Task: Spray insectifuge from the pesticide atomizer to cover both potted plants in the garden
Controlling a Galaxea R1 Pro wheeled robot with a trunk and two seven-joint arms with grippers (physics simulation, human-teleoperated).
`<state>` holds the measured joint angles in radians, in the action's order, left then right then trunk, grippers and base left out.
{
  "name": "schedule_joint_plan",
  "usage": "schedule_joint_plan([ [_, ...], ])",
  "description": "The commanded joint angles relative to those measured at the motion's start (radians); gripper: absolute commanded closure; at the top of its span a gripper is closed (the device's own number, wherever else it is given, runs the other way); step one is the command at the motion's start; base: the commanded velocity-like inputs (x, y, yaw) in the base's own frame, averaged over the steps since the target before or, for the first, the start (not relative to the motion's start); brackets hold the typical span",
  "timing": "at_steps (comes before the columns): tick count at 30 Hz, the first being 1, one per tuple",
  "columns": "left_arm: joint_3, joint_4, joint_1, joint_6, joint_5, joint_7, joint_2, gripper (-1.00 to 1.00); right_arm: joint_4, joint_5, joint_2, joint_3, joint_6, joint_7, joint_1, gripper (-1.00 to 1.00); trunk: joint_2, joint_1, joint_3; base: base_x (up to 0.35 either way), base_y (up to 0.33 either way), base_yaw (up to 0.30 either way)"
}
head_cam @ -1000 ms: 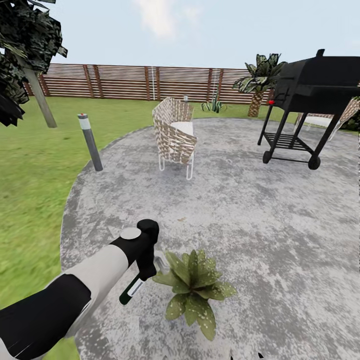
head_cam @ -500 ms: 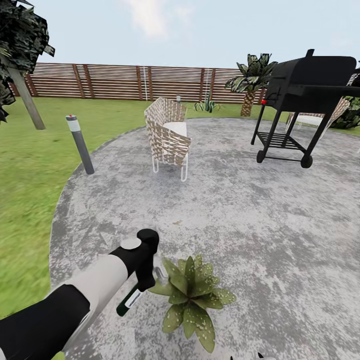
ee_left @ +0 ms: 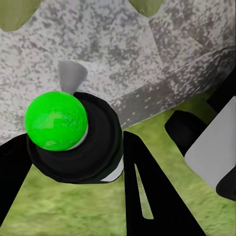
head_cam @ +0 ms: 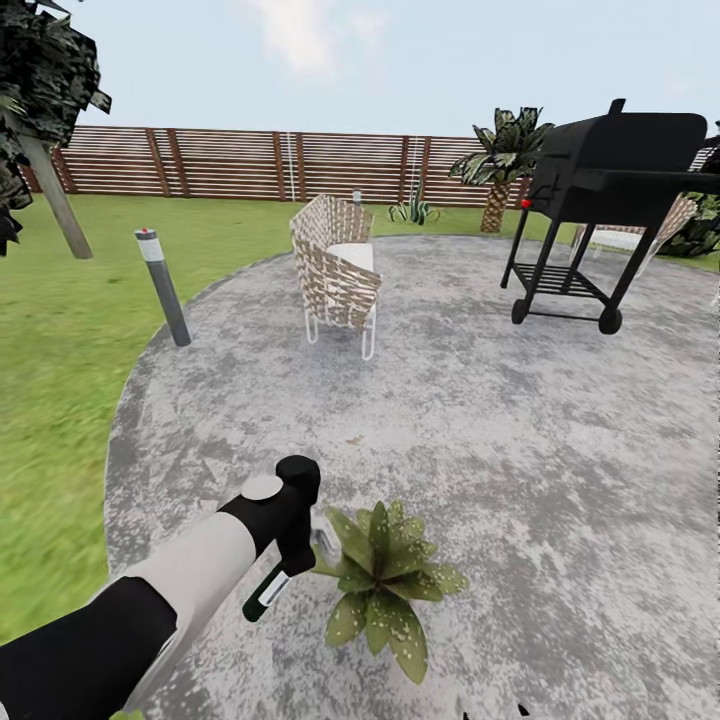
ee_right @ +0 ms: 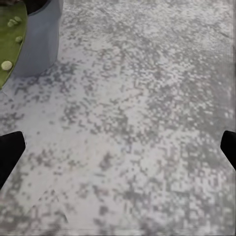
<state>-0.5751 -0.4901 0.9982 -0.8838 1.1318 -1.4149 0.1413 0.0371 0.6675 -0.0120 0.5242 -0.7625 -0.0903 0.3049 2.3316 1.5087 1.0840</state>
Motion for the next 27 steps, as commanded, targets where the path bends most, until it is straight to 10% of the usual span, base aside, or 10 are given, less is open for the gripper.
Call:
schedule_joint_plan([
  [1,-0.002,-0.002,0.000,-0.011,0.008,-0.010,0.000,1.00,0.000,0.011,0.000,0.002,-0.001,-0.009,0.000,-1.00,0.000,-0.001,0.001,-0.169,0.000,0.000],
  [17,0.061,-0.002,0.005,-0.012,0.015,-0.007,-0.002,1.00,-0.002,0.011,0.000,0.001,-0.001,-0.009,0.000,-1.00,0.000,-0.001,0.001,0.018,0.036,0.000],
  [27,0.061,-0.002,0.004,-0.076,0.020,0.015,-0.066,1.00,-0.002,0.012,0.000,0.000,-0.001,-0.009,0.000,-1.00,0.000,-0.001,0.001,0.027,0.237,0.000],
])
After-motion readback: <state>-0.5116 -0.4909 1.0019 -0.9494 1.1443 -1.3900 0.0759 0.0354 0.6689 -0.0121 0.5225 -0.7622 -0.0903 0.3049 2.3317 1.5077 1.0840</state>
